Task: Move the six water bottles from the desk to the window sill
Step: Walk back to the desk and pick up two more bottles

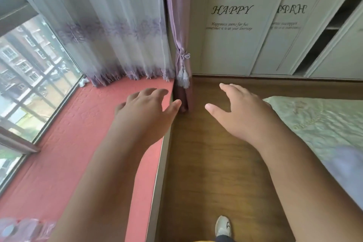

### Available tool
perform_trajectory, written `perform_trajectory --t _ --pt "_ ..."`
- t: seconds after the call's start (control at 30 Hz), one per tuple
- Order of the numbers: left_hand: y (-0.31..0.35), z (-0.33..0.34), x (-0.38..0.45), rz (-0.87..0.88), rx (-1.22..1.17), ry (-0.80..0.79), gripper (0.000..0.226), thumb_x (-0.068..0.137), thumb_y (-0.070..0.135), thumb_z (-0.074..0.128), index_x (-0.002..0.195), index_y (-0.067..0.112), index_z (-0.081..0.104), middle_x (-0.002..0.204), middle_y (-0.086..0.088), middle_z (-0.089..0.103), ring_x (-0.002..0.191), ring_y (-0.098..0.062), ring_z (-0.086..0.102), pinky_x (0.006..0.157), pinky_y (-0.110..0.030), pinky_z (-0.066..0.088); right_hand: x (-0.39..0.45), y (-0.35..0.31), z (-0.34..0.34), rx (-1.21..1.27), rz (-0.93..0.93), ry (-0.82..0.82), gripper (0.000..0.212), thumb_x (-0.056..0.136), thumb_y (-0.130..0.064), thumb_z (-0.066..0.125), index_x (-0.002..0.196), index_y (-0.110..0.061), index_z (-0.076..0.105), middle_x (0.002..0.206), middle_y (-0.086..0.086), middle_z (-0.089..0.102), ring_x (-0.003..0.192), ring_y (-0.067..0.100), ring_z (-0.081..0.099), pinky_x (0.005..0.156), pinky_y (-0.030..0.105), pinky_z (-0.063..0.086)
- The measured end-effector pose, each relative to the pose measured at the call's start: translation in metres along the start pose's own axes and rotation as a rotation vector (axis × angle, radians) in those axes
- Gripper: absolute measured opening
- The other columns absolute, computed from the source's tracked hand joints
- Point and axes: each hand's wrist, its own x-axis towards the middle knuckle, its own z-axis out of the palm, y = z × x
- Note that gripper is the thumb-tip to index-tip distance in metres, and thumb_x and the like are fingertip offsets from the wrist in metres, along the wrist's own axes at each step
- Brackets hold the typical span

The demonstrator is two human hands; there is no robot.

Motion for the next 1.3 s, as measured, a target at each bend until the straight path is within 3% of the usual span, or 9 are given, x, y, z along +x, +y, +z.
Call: perform_trajectory --t 0.27,0.67,0.97,1.3 --pt "0.067 -0.001 0.033 0.024 0.042 0.008 0.062 0.09 0.074 0.022 0.142 0.045 0.037 0.153 0.015 0.034 0.141 -0.02 0.027 0.108 -0.05 0.025 0.038 0.051 -0.034 0.071 -0.019 0.028 0.077 0.086 -0.076 0.038 0.152 -0.036 0.03 0.159 -0.009 0.033 0.14 0.022 0.041 0.108 0.05 0.04" --pt "0.154 0.025 0.086 0.036 0.017 0.027 0.059 0.09 0.074 0.022 0.14 0.047 0.038 0.152 0.016 0.036 0.141 -0.018 0.026 0.108 -0.046 0.024 0.095 0.129 -0.064 -0.019 -0.052 0.047 0.076 0.088 -0.075 0.036 0.151 -0.034 0.031 0.156 -0.008 0.039 0.139 0.022 0.041 0.104 0.05 0.037" --pt "0.162 0.049 0.152 0.072 0.034 -0.031 0.063 0.088 0.076 0.02 0.141 0.047 0.036 0.153 0.016 0.035 0.142 -0.018 0.027 0.109 -0.049 0.025 0.14 0.147 -0.048 -0.005 0.038 -0.049 0.074 0.09 -0.073 0.039 0.153 -0.034 0.03 0.159 -0.009 0.034 0.141 0.022 0.04 0.107 0.047 0.036" --pt "0.136 0.048 0.281 0.161 -0.001 -0.063 0.065 0.088 0.077 0.021 0.142 0.046 0.037 0.152 0.012 0.038 0.139 -0.023 0.033 0.107 -0.051 0.027 0.231 0.119 -0.047 -0.022 0.191 -0.023 0.073 0.091 -0.071 0.041 0.153 -0.035 0.029 0.158 -0.009 0.035 0.139 0.023 0.041 0.105 0.047 0.04"
